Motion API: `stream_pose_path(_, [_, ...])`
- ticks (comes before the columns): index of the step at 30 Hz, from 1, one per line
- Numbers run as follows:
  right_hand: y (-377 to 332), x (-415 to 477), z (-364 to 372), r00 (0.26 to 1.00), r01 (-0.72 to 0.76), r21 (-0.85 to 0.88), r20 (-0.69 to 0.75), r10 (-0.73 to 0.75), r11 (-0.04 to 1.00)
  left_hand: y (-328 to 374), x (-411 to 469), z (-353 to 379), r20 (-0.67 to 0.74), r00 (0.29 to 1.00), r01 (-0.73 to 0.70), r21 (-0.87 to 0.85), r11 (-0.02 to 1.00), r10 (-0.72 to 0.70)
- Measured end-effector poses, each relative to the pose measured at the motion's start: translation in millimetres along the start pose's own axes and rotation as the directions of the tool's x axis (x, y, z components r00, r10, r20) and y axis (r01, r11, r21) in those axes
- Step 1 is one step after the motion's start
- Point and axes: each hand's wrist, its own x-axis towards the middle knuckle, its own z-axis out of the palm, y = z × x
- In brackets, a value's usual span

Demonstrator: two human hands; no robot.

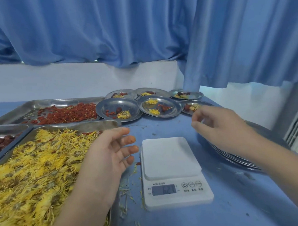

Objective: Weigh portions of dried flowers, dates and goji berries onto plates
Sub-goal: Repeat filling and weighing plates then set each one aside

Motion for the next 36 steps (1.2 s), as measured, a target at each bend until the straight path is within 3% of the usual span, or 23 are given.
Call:
stream_pose_path(9, [77.9,-40.8,-14.2,0.999,-0.027,-0.147,0.030,0.031,0.989,-10.7,3.9,-1.0,0.000,1.000,-0.004,0.184,0.983,0.004])
stream_pose_path(15, [84.7,-47.4,-23.0,0.970,-0.126,-0.275,0.165,0.176,0.953,-11.2,7.3,-6.8,-0.068,0.997,-0.035,0.184,0.982,0.049])
stream_pose_path(28, [58.1,-51.1,-9.6,0.982,-0.116,-0.488,0.074,0.174,0.865,-14.7,9.8,-7.6,-0.053,0.997,-0.035,0.206,0.978,0.047])
stream_pose_path(36, [54.6,-53.9,-11.4,0.988,-0.135,-0.392,0.017,0.154,0.910,-15.3,10.4,-8.6,-0.042,0.998,-0.030,0.211,0.977,0.039])
